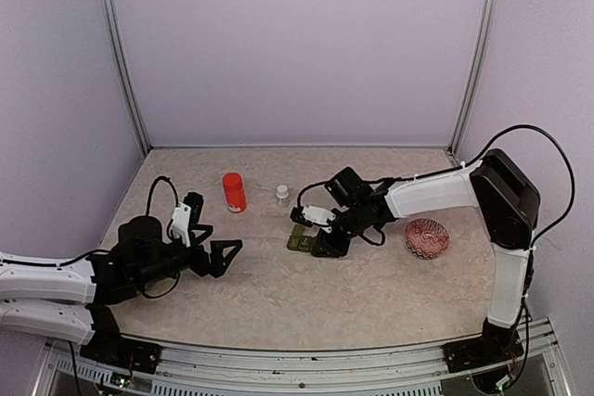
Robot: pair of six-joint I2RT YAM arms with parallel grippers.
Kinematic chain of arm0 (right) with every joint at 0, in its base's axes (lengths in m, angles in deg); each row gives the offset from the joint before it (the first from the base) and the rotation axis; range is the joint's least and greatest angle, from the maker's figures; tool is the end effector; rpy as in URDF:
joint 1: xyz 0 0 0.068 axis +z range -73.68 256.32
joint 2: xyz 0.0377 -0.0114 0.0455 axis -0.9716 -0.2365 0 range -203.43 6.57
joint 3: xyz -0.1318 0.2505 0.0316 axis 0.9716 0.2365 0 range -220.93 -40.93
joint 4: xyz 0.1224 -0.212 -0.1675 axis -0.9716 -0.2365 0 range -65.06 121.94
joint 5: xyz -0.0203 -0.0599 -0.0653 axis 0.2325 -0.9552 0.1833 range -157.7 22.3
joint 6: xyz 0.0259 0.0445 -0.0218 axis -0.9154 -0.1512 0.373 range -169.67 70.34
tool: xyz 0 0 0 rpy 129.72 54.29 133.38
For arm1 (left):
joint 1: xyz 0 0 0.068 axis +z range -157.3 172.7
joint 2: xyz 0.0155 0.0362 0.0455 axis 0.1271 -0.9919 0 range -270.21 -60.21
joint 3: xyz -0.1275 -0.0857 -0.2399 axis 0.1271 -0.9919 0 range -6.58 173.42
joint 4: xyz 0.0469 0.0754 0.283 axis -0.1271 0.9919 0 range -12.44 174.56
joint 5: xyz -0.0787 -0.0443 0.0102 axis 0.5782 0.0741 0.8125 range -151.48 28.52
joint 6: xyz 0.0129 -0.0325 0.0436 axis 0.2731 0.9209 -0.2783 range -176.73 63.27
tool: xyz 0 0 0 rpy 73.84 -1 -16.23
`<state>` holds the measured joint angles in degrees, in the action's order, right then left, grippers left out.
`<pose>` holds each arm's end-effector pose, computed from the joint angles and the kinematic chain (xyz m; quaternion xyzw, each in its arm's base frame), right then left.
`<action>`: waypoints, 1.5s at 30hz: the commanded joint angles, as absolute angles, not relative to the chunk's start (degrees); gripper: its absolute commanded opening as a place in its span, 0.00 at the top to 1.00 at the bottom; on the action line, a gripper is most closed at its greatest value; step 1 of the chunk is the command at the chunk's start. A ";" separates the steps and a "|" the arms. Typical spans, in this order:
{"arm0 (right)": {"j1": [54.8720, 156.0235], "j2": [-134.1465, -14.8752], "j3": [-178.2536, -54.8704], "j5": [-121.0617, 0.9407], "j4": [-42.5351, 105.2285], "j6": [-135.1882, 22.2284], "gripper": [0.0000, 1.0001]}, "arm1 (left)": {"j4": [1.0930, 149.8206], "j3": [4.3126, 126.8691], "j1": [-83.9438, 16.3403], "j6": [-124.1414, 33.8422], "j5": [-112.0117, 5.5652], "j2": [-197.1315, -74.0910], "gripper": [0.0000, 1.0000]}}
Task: Sort the pills into containers
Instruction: Place the pill container at the center of the board, then adjust the pill container at the center of the board.
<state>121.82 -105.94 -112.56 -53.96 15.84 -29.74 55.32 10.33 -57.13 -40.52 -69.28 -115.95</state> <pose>0.3013 0.3197 0.1361 -0.5430 0.7825 0.1743 0.2498 0.1519 -0.1718 0.1797 0.1924 0.7775 -0.2792 0.5297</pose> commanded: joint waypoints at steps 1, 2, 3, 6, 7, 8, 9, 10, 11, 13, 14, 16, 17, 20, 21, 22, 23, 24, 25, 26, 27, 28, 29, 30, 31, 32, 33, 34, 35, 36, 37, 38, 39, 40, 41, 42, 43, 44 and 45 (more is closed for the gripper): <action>121.07 -108.22 -115.21 -54.35 17.31 -29.01 0.62 | 52.70 9.06 -56.50 -41.91 -69.80 -114.40 0.01; 120.99 -108.68 -115.47 -54.35 17.07 -28.93 0.60 | 52.50 8.76 -56.40 -42.03 -69.69 -114.17 0.01; 120.91 -109.06 -115.79 -54.46 16.89 -28.92 0.58 | 52.32 8.41 -56.23 -42.13 -69.60 -113.91 0.01; 120.88 -109.75 -116.12 -54.81 16.44 -28.84 0.49 | 51.69 7.49 -55.55 -42.18 -69.22 -113.27 0.01; 120.86 -109.81 -116.19 -55.17 16.36 -28.84 0.46 | 51.51 7.26 -55.36 -42.14 -69.00 -113.06 0.01; 120.83 -109.85 -116.13 -55.65 16.26 -28.76 0.45 | 51.34 7.01 -55.11 -42.07 -68.75 -112.97 0.01; 120.80 -109.95 -116.15 -56.11 16.15 -28.70 0.43 | 51.20 6.84 -54.93 -41.99 -68.52 -112.88 0.01; 120.75 -110.01 -116.16 -56.58 15.85 -28.67 0.41 | 51.05 6.72 -54.79 -41.86 -68.29 -112.79 0.01; 120.71 -110.12 -116.20 -57.18 15.55 -28.66 0.38 | 50.96 6.63 -54.62 -41.85 -68.09 -112.72 0.01; 120.62 -110.24 -116.33 -58.24 14.81 -28.66 0.34 | 50.83 6.52 -54.46 -41.80 -67.92 -112.62 0.01; 120.62 -110.19 -116.32 -58.82 14.54 -28.66 0.32 | 50.79 6.56 -54.41 -41.79 -67.86 -112.53 0.01; 120.61 -110.00 -116.16 -60.35 13.99 -28.73 0.29 | 50.74 6.53 -54.26 -41.79 -67.71 -112.50 0.01; 120.62 -109.90 -116.04 -61.17 13.82 -28.87 0.27 | 50.74 6.58 -54.24 -41.72 -67.49 -112.50 0.01; 120.47 -109.48 -115.59 -63.13 13.47 -29.36 0.20 | 50.60 6.69 -54.10 -41.66 -67.28 -112.50 0.01; 120.43 -109.26 -115.34 -63.64 13.59 -29.63 0.17 | 50.66 6.77 -54.07 -41.62 -67.14 -112.50 0.01; 120.40 -109.15 -115.16 -64.14 13.80 -29.89 0.15 | 50.66 6.82 -54.02 -41.68 -67.14 -112.58 0.01; 120.22 -108.99 -115.05 -64.39 14.08 -30.22 0.11 | 50.71 6.94 -53.98 -41.70 -67.13 -112.63 0.01; 119.95 -108.93 -114.88 -64.46 14.36 -30.61 0.09 | 50.81 7.10 -53.90 -41.66 -67.11 -112.67 0.01; 119.66 -108.92 -114.85 -64.43 14.77 -31.05 0.03 | 50.96 7.27 -53.82 -41.61 -67.11 -112.76 0.01; 119.32 -108.92 -114.94 -64.45 15.10 -31.44 0.00 | 51.13 7.51 -53.73 -41.51 -67.14 -112.76 0.01; 118.90 -108.94 -114.93 -64.38 15.54 -31.86 0.00 | 51.33 7.67 -53.71 -41.34 -67.22 -112.83 0.01; 118.41 -108.99 -115.08 -64.31 15.96 -32.50 0.00 | 51.50 7.88 -53.71 -41.08 -67.39 -112.85 0.01; 117.94 -109.10 -115.16 -64.09 16.24 -33.01 0.00 | 51.73 8.04 -53.71 -40.90 -67.59 -112.93 0.01; 117.44 -109.25 -115.30 -63.84 16.62 -33.58 0.00 | 51.98 8.21 -53.71 -40.71 -67.91 -112.91 0.01; 116.99 -109.31 -115.37 -63.62 16.99 -34.03 0.00 | 52.47 8.47 -53.71 -40.60 -68.46 -112.94 0.01; 116.59 -109.42 -115.53 -63.47 17.22 -34.43 0.00 | 52.88 8.72 -53.71 -40.49 -69.05 -112.98 0.01; 116.19 -109.52 -115.69 -63.39 17.48 -34.84 0.00 | 53.35 9.06 -53.72 -40.32 -69.70 -112.94 0.01; 115.81 -109.63 -115.84 -62.91 17.96 -35.30 0.00 | 53.71 9.49 -53.63 -39.94 -70.49 -112.87 0.01; 115.38 -109.70 -115.89 -62.54 18.38 -35.75 0.00 | 53.94 9.81 -53.62 -39.63 -71.23 -112.91 0.01; 114.96 -109.75 -116.01 -62.22 18.91 -36.23 0.00 | 54.11 10.23 -53.62 -39.53 -71.83 -112.98 0.01; 114.51 -109.86 -116.30 -61.97 19.35 -36.68 0.00 | 54.42 10.78 -53.58 -39.39 -72.74 -113.20 0.01; 113.89 -110.17 -116.78 -61.57 19.61 -37.15 0.00 | 54.97 11.46 -53.49 -39.29 -73.53 -113.58 0.01; 113.47 -110.54 -117.39 -61.17 19.69 -37.48 0.00 | 55.73 12.47 -53.39 -39.33 -74.49 -114.08 0.01; 113.15 -111.11 -118.13 -60.83 19.61 -37.65 0.00 | 56.79 13.74 -53.17 -39.45 -75.54 -114.76 0.01; 112.93 -111.75 -119.46 -61.04 19.23 -37.70 0.00 | 58.00 15.05 -52.92 -39.45 -76.48 -115.49 0.01; 112.81 -112.15 -120.32 -61.58 18.77 -38.04 0.00 | 59.33 16.68 -52.58 -39.42 -77.56 -116.36 0.01; 112.79 -112.44 -120.92 -62.30 18.16 -38.41 0.00 | 60.74 18.21 -52.26 -39.40 -78.63 -117.47 0.01; 112.79 -112.24 -121.35 -62.96 17.52 -38.93 0.00 | 61.92 19.92 -51.96 -39.41 -79.81 -118.22 0.01; 112.80 -111.62 -121.21 -63.48 17.31 -39.70 0.00 | 62.87 21.26 -51.73 -39.41 -80.86 -119.04 0.01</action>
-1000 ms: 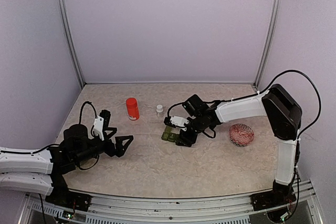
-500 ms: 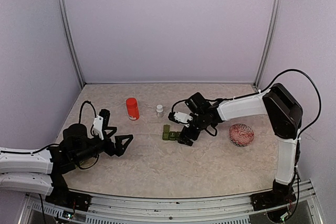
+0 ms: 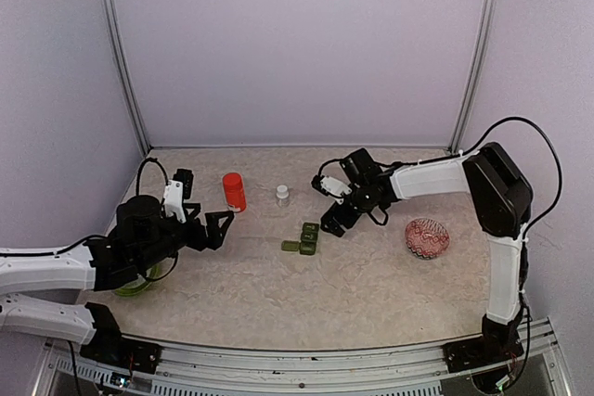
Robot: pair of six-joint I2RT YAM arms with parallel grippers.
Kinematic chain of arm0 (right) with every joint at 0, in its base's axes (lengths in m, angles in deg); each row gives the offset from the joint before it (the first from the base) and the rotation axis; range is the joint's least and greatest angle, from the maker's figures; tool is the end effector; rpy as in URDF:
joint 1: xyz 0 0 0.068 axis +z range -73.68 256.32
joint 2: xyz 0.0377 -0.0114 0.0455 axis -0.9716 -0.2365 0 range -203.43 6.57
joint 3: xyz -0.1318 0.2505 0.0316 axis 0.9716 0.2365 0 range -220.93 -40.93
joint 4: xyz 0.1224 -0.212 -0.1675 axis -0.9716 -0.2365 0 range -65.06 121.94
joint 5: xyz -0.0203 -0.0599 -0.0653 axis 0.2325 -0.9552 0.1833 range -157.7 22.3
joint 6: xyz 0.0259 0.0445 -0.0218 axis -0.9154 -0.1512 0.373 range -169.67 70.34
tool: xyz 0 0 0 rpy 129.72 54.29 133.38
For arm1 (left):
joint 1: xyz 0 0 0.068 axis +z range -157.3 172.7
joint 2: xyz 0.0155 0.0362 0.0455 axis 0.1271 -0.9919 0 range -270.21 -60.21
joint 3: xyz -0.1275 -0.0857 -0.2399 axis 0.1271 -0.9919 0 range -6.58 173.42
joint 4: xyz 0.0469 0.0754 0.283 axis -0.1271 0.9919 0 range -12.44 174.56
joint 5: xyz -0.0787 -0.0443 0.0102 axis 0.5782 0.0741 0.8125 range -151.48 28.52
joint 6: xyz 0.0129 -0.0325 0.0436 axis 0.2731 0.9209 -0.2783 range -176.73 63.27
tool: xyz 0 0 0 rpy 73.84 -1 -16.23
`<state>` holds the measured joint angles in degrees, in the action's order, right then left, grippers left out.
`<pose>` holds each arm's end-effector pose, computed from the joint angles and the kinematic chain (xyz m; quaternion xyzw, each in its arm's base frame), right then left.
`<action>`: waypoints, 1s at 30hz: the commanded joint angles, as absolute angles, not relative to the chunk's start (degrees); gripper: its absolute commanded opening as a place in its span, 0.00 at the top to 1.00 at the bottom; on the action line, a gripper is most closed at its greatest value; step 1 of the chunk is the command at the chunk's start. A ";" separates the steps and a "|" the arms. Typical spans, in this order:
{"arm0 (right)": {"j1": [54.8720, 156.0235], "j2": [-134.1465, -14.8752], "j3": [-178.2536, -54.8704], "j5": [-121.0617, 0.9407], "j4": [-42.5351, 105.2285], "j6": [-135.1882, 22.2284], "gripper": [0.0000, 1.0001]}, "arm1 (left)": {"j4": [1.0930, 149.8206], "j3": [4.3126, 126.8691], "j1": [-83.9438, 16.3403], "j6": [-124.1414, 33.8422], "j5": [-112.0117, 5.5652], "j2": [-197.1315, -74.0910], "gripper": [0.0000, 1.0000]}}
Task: Sort the pills into containers
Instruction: Adjust the pill container at the center of the board.
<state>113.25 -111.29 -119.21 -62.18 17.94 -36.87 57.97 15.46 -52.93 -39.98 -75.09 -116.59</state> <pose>0.3748 0.2864 0.1339 -0.4126 0.8545 0.1100 0.2957 0.1754 -0.1663 0.2057 0.1261 0.7797 -0.2336 0.5671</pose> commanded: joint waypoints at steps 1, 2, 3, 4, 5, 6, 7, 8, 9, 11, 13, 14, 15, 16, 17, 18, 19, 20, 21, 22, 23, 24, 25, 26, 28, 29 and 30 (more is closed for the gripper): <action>112.80 -110.46 -120.54 -64.66 17.62 -40.81 0.00 | 63.20 22.57 -51.62 -39.40 -82.66 -119.91 0.01; 112.80 -109.13 -119.44 -65.60 17.99 -41.92 0.00 | 63.26 23.78 -51.46 -39.26 -83.81 -121.00 0.01; 112.80 -106.70 -118.15 -66.17 18.31 -42.90 0.00 | 63.12 25.17 -51.11 -38.96 -84.82 -122.27 0.01; 112.80 -104.75 -116.74 -66.60 18.69 -43.70 0.00 | 62.89 26.35 -50.80 -38.56 -85.32 -123.77 0.01; 112.77 -103.00 -114.56 -67.01 19.08 -44.99 0.00 | 62.62 27.67 -50.01 -38.15 -85.29 -125.51 0.01; 112.77 -100.95 -113.00 -67.24 19.49 -46.40 0.00 | 62.22 28.89 -49.37 -37.89 -84.97 -127.27 0.01; 112.86 -98.98 -111.33 -67.15 19.87 -47.69 0.00 | 62.06 30.41 -48.60 -37.64 -84.27 -129.19 0.01; 112.95 -96.84 -109.36 -67.09 20.27 -49.33 0.00 | 62.01 31.99 -47.75 -37.46 -83.49 -131.22 0.01; 113.15 -94.52 -107.20 -66.91 21.25 -50.18 0.00 | 62.09 33.68 -46.90 -37.30 -82.71 -133.41 0.01; 113.72 -89.81 -103.03 -66.33 23.18 -51.34 0.00 | 63.38 37.66 -45.01 -36.63 -80.48 -137.78 0.01; 114.73 -85.69 -99.89 -67.24 24.00 -52.24 0.00 | 64.17 41.52 -43.60 -37.02 -79.29 -142.19 0.01; 115.49 -83.92 -98.81 -67.73 23.90 -52.44 0.00 | 64.10 43.09 -43.07 -37.41 -78.87 -143.98 0.01; 116.31 -82.48 -97.96 -68.16 23.69 -52.54 0.00 | 64.50 44.89 -42.41 -37.78 -77.94 -145.70 0.01; 117.26 -81.07 -97.05 -68.64 23.68 -52.68 0.00 | 65.34 46.73 -41.78 -38.32 -76.78 -147.43 0.01; 118.04 -79.86 -95.90 -68.69 23.87 -52.84 0.00 | 66.19 48.78 -41.31 -38.76 -76.06 -149.13 0.01; 118.75 -78.81 -94.66 -68.13 24.95 -52.91 0.00 | 67.01 50.66 -41.05 -39.47 -75.63 -150.96 0.01; 119.30 -78.15 -93.22 -67.99 25.42 -53.10 0.00 | 67.66 52.19 -40.85 -40.37 -75.65 -152.66 0.01; 120.10 -77.79 -92.40 -68.06 25.70 -53.40 0.00 | 68.58 54.27 -40.55 -41.02 -75.86 -154.34 0.01; 120.74 -77.99 -91.78 -68.04 25.92 -53.52 0.00 | 69.48 55.56 -40.23 -41.48 -75.83 -156.01 0.01; 121.51 -78.52 -91.54 -68.08 26.07 -53.42 0.00 | 70.52 56.79 -39.95 -41.78 -75.55 -157.43 0.01; 122.40 -79.41 -91.65 -68.24 26.00 -53.16 0.00 | 71.29 57.78 -39.65 -41.97 -75.36 -158.65 0.01; 123.51 -80.79 -92.22 -68.99 25.56 -52.85 0.00 | 71.48 58.13 -39.51 -42.18 -75.36 -159.44 0.01; 124.60 -82.18 -93.08 -70.05 24.97 -52.63 0.00 | 71.38 58.21 -39.34 -42.34 -75.48 -159.92 0.01; 125.63 -83.88 -94.00 -70.97 24.45 -52.53 0.00 | 71.10 58.21 -39.12 -42.38 -75.60 -160.15 0.01; 127.32 -87.05 -95.97 -73.12 23.53 -52.94 0.00 | 70.93 58.41 -38.65 -42.49 -75.57 -160.61 0.01; 127.98 -88.52 -97.00 -74.06 22.98 -53.60 0.00 | 71.07 58.56 -38.44 -42.47 -75.44 -160.73 0.01; 128.38 -89.66 -98.04 -74.70 22.58 -54.27 0.00 | 71.14 58.44 -38.42 -42.53 -74.97 -160.65 0.01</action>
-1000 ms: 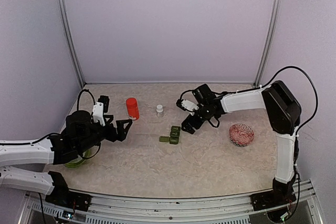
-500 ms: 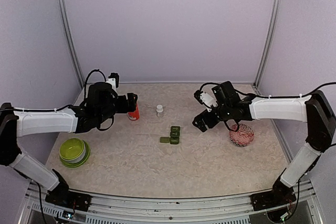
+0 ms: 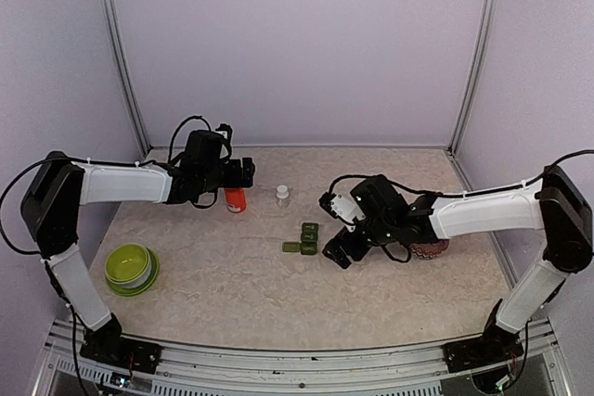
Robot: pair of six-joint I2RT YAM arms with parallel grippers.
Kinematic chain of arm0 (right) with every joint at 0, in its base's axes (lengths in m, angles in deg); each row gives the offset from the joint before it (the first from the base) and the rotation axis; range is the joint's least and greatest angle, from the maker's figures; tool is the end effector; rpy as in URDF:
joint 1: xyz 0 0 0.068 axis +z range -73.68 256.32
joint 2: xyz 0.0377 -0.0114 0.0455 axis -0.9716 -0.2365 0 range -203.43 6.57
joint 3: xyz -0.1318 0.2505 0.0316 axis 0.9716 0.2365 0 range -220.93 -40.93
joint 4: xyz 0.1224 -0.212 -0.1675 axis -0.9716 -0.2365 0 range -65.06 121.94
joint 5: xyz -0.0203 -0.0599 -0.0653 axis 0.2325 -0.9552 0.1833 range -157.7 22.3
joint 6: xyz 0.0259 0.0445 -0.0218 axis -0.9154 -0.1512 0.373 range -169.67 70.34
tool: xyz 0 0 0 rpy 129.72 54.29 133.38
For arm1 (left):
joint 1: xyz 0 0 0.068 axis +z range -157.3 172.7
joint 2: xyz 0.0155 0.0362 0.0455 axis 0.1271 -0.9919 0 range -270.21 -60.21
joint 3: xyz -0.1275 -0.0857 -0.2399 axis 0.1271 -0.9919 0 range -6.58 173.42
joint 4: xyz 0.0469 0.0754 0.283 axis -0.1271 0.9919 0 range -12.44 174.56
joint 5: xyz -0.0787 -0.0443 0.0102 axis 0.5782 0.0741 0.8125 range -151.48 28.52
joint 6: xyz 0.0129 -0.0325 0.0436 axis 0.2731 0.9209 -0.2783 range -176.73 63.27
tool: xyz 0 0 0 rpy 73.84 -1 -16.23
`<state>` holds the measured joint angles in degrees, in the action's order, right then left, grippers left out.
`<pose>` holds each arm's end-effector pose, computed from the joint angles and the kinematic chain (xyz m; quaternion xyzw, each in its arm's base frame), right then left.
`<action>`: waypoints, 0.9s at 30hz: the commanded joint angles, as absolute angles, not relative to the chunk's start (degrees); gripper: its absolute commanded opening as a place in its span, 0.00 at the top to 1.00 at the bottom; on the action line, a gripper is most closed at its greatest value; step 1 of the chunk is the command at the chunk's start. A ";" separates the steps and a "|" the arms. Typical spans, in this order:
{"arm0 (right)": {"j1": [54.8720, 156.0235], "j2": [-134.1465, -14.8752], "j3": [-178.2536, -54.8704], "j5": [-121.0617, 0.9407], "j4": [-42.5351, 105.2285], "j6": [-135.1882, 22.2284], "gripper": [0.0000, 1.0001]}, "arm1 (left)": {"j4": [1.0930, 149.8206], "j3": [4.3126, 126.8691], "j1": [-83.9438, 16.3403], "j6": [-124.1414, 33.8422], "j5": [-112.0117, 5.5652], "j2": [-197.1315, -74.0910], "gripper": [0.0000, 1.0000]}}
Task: Sort the pills into containers
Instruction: Adjust the pill container at the center of the board.
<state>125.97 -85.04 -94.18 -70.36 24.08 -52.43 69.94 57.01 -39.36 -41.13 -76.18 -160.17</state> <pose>0.2371 0.2764 0.1805 -0.3611 0.8545 0.1453 0.3440 0.3680 -0.2190 0.2132 0.0577 0.8540 -0.1034 0.5066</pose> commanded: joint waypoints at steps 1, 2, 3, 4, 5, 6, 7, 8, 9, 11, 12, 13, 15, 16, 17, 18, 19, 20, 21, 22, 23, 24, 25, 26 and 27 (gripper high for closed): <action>128.59 -90.57 -98.66 -74.98 22.39 -54.77 0.00 | 70.92 58.00 -38.47 -42.64 -74.27 -160.46 0.01; 128.71 -91.16 -99.10 -75.38 22.32 -55.38 0.00 | 70.39 57.33 -38.75 -43.06 -73.44 -160.14 0.01; 128.70 -91.38 -99.33 -76.01 22.16 -56.19 0.00 | 69.95 56.45 -39.33 -43.47 -72.87 -159.91 0.01; 128.67 -91.38 -99.37 -76.69 22.11 -56.81 0.00 | 69.41 55.85 -39.99 -44.33 -72.95 -159.80 0.01; 128.68 -91.16 -99.30 -77.30 22.08 -57.19 0.00 | 69.42 55.45 -40.79 -45.47 -73.04 -160.10 0.01; 128.69 -90.98 -99.16 -77.81 21.79 -57.60 0.00 | 69.91 55.44 -41.67 -46.64 -73.16 -160.41 0.01; 128.68 -90.80 -99.12 -78.38 21.31 -57.96 0.00 | 70.70 55.64 -42.48 -47.89 -73.50 -160.96 0.01; 128.62 -90.59 -99.19 -79.07 20.60 -58.28 0.00 | 71.57 56.05 -43.41 -49.11 -73.69 -161.72 0.01; 128.62 -90.26 -99.13 -79.57 19.95 -58.55 0.00 | 72.49 56.45 -44.32 -50.21 -73.80 -162.53 0.01; 128.57 -89.12 -98.49 -80.38 19.02 -58.92 0.00 | 74.39 57.51 -46.06 -52.01 -73.84 -164.52 0.01; 128.36 -88.32 -97.99 -80.55 18.76 -59.04 0.00 | 75.02 57.82 -46.93 -52.76 -73.92 -165.34 0.01; 128.15 -87.37 -97.42 -80.47 18.56 -59.13 0.00 | 75.62 58.05 -47.76 -53.38 -73.94 -165.97 0.02; 127.60 -85.07 -96.16 -80.13 18.17 -59.32 0.00 | 76.44 58.21 -48.96 -54.10 -74.16 -167.32 0.02; 127.24 -83.83 -95.53 -79.91 18.00 -59.40 0.00 | 76.84 58.33 -49.37 -54.50 -74.02 -168.08 0.02; 126.88 -82.52 -95.07 -79.66 17.85 -59.54 0.00 | 77.18 58.51 -49.74 -54.79 -73.90 -168.90 0.02; 126.48 -81.21 -94.53 -79.36 17.63 -59.71 0.00 | 77.47 58.72 -50.08 -55.21 -73.92 -169.74 0.02; 125.94 -79.79 -94.08 -78.76 17.53 -59.81 0.00 | 78.02 59.25 -50.43 -55.62 -74.03 -170.63 0.02; 125.64 -78.10 -93.64 -78.28 17.53 -59.85 0.00 | 78.60 59.84 -50.81 -55.89 -74.14 -171.47 0.02; 125.37 -77.14 -93.32 -77.93 17.42 -59.82 0.00 | 79.02 60.27 -51.03 -56.35 -74.14 -172.29 0.02; 125.10 -76.18 -93.16 -77.68 17.25 -59.85 0.00 | 79.39 60.73 -51.14 -56.49 -74.10 -172.99 0.02; 124.99 -75.50 -93.06 -77.56 17.00 -59.86 0.00 | 79.60 61.19 -51.22 -56.61 -73.96 -173.61 0.02; 124.92 -74.98 -93.11 -77.59 16.58 -59.86 0.00 | 79.86 61.53 -51.31 -56.76 -73.71 -174.11 0.02; 124.90 -74.58 -93.06 -77.59 16.23 -59.79 0.00 | 80.11 61.87 -51.33 -56.84 -73.53 -174.47 0.02; 124.92 -74.22 -93.09 -77.62 16.07 -59.70 0.00 | 80.42 62.15 -51.41 -57.02 -73.24 -174.76 0.02; 124.83 -73.86 -93.02 -77.70 15.92 -59.69 0.00 | 80.72 62.38 -51.49 -57.25 -72.80 -174.97 0.03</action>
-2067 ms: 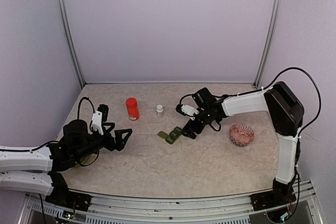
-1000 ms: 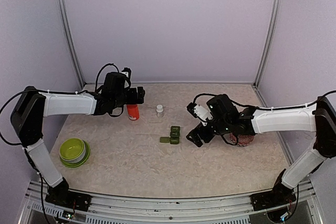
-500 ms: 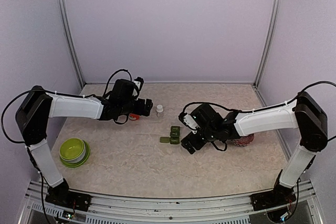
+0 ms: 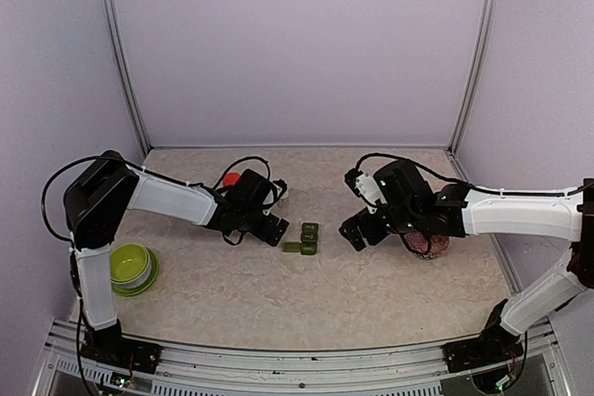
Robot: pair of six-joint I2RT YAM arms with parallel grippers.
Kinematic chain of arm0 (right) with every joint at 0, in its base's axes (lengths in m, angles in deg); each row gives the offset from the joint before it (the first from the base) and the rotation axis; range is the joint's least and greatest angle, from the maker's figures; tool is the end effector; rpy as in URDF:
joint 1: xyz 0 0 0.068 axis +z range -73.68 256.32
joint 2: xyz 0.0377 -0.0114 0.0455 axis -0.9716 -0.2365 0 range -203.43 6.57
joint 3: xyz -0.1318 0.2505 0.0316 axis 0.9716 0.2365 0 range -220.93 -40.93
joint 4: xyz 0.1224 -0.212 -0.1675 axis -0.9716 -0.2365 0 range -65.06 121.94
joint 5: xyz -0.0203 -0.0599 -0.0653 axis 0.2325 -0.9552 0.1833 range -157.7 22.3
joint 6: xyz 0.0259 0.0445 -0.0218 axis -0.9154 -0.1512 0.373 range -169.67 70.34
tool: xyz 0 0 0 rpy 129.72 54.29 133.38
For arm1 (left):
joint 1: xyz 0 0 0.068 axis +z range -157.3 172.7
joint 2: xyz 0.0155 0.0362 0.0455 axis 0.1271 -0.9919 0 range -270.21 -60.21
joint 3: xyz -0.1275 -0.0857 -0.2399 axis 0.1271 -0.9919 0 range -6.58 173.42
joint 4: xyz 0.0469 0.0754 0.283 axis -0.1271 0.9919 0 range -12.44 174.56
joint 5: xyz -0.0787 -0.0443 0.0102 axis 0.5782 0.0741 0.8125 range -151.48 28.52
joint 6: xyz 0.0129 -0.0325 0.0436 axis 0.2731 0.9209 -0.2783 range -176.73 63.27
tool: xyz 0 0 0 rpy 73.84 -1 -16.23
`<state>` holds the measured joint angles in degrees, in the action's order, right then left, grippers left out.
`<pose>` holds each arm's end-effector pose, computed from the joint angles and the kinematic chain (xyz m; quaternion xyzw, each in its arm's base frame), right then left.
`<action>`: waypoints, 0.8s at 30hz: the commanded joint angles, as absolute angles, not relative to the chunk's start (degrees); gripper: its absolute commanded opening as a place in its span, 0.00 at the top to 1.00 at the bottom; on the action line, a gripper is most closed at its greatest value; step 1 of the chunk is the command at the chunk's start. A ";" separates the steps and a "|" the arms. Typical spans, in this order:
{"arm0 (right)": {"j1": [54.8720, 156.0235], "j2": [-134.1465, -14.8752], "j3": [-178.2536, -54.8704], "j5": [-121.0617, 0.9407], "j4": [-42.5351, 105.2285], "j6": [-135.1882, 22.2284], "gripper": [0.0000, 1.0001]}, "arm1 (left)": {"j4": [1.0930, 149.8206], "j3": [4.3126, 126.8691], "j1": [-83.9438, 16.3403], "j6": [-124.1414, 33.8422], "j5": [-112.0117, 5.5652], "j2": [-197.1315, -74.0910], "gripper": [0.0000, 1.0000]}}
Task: Sort the pills into containers
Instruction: Adjust the pill container at the center of the board.
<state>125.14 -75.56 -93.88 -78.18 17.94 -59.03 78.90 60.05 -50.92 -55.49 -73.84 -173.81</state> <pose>0.2288 0.2509 0.2256 -0.2743 0.8724 0.1191 0.3865 0.3252 -0.2985 0.1181 0.3001 0.8802 -0.0420 0.3654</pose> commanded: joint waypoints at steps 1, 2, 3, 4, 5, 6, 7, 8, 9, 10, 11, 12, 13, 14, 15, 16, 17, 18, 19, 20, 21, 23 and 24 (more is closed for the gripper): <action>124.84 -73.57 -92.93 -77.76 15.79 -59.55 0.00 | 81.13 62.48 -51.57 -57.59 -72.48 -175.06 0.03; 124.79 -73.30 -92.85 -77.79 15.70 -59.45 0.00 | 81.42 62.46 -51.72 -57.84 -72.14 -175.08 0.03; 124.73 -73.06 -92.75 -77.87 15.65 -59.38 0.00 | 81.57 62.39 -51.77 -58.02 -71.74 -175.08 0.03; 124.72 -72.84 -92.70 -77.89 15.66 -59.30 0.00 | 81.86 62.34 -51.82 -58.17 -71.16 -175.01 0.03; 124.70 -72.61 -92.70 -77.84 15.67 -59.18 0.00 | 82.09 62.18 -51.90 -58.34 -70.56 -174.99 0.03; 124.67 -72.42 -92.75 -77.82 15.68 -59.09 0.00 | 82.24 62.01 -52.01 -58.51 -69.98 -174.99 0.03; 124.65 -72.22 -92.74 -77.72 15.79 -59.01 0.00 | 82.35 61.87 -52.14 -58.70 -69.48 -174.94 0.03; 124.55 -72.06 -92.63 -77.73 15.84 -58.86 0.00 | 82.32 61.81 -52.33 -58.82 -68.99 -174.87 0.04; 124.52 -71.95 -92.61 -77.72 15.90 -58.77 0.00 | 82.44 61.71 -52.53 -59.05 -68.39 -174.82 0.04; 124.44 -71.84 -92.63 -77.64 15.94 -58.65 0.00 | 82.52 61.64 -52.78 -59.06 -67.82 -174.86 0.04; 124.35 -71.75 -92.65 -77.63 15.90 -58.56 0.00 | 82.67 61.63 -52.94 -59.09 -67.34 -174.82 0.04; 124.30 -71.74 -92.62 -77.63 15.82 -58.46 0.00 | 82.88 61.66 -53.11 -58.96 -67.18 -174.82 0.04; 124.31 -71.66 -92.73 -77.63 15.71 -58.38 0.00 | 82.99 61.67 -53.29 -58.90 -67.04 -174.86 0.04; 124.31 -71.58 -92.71 -77.56 15.76 -58.30 0.00 | 83.17 61.60 -53.47 -58.86 -66.72 -174.82 0.04; 124.22 -71.49 -92.70 -77.47 15.80 -58.24 0.00 | 83.23 61.62 -53.67 -58.76 -66.26 -174.75 0.05; 124.16 -71.40 -92.70 -77.40 15.77 -58.20 0.00 | 83.27 61.54 -53.85 -58.68 -66.04 -174.66 0.05; 124.14 -71.35 -92.70 -77.26 15.77 -58.07 0.00 | 83.27 61.47 -54.07 -58.61 -65.68 -174.56 0.05; 124.09 -71.31 -92.71 -77.21 15.77 -58.02 0.00 | 83.21 61.48 -54.18 -58.44 -65.47 -174.48 0.05; 124.05 -71.26 -92.81 -77.24 15.73 -58.02 0.00 | 83.14 61.39 -54.30 -58.33 -65.48 -174.40 0.05; 123.97 -71.21 -92.83 -77.23 15.67 -57.97 0.00 | 82.98 61.36 -54.32 -58.09 -65.70 -174.31 0.05; 123.90 -71.09 -92.79 -77.22 15.76 -57.94 0.00 | 82.70 61.30 -54.28 -57.89 -66.00 -174.17 0.05; 123.79 -70.60 -92.26 -78.12 16.33 -58.93 0.00 | 82.04 61.32 -54.13 -56.93 -67.87 -173.78 0.03; 123.78 -70.29 -91.96 -78.39 16.74 -59.61 0.00 | 81.78 61.54 -53.95 -56.39 -69.17 -173.45 0.03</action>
<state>124.42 -72.45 -93.11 -77.64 15.89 -58.33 82.75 61.06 -54.02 -58.10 -66.83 -174.51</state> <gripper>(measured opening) 0.999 0.962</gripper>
